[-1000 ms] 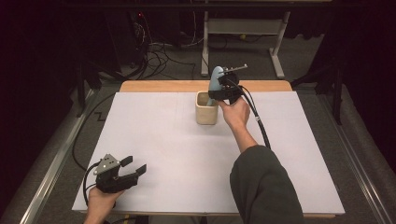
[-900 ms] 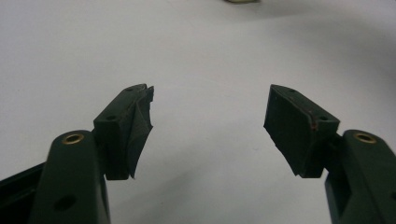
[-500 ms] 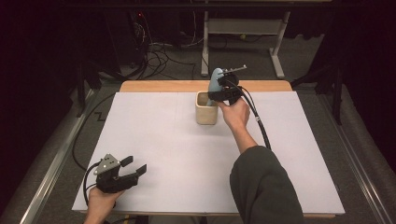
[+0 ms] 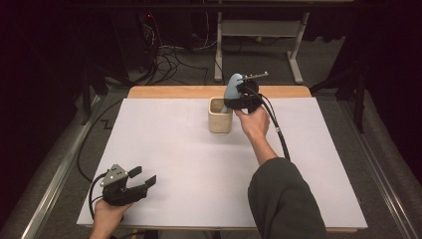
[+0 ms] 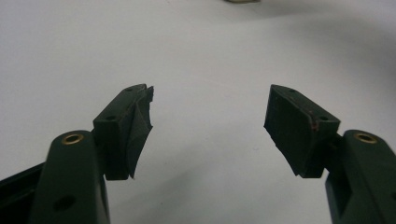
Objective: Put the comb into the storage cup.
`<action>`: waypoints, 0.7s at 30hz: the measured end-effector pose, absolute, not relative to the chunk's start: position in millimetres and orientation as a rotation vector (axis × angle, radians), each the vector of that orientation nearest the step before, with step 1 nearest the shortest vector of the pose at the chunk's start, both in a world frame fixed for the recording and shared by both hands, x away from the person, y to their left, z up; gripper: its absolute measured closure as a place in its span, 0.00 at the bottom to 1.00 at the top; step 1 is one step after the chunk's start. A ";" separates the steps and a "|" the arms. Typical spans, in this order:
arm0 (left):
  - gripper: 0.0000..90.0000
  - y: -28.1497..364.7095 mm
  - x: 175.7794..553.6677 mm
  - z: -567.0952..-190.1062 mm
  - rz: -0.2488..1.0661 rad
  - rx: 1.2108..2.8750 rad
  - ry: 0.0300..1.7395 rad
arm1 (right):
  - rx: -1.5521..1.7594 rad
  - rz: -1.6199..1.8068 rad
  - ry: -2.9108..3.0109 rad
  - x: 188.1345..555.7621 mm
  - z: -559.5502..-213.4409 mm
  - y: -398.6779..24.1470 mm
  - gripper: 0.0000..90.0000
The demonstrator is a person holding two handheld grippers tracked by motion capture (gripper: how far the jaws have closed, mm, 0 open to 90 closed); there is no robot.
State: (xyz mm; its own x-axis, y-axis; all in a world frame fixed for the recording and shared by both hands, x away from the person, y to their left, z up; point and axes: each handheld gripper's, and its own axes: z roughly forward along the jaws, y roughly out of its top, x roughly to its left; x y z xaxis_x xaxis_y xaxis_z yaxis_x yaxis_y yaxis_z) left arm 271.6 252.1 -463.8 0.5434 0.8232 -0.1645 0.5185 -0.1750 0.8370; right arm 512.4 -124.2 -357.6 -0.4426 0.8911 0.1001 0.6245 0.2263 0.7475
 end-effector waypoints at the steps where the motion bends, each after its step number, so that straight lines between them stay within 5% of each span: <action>1: 0.36 252.1 271.6 -463.8 0.408 1.841 1.104 | 1.403 1.057 2.162 512.1 -357.6 -125.0 0.40; 21: 0.36 254.7 271.5 -463.3 0.413 1.819 1.125 | 1.337 1.123 2.105 493.0 -354.3 -148.0 0.34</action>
State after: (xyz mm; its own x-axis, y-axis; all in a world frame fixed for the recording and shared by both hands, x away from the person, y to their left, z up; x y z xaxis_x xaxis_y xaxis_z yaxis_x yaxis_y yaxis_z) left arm 271.5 254.7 -463.3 0.5248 0.8330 -0.1750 0.5216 -0.1523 0.8395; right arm 493.0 -148.0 -354.3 -0.4602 0.8841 0.0807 0.5595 0.2183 0.7996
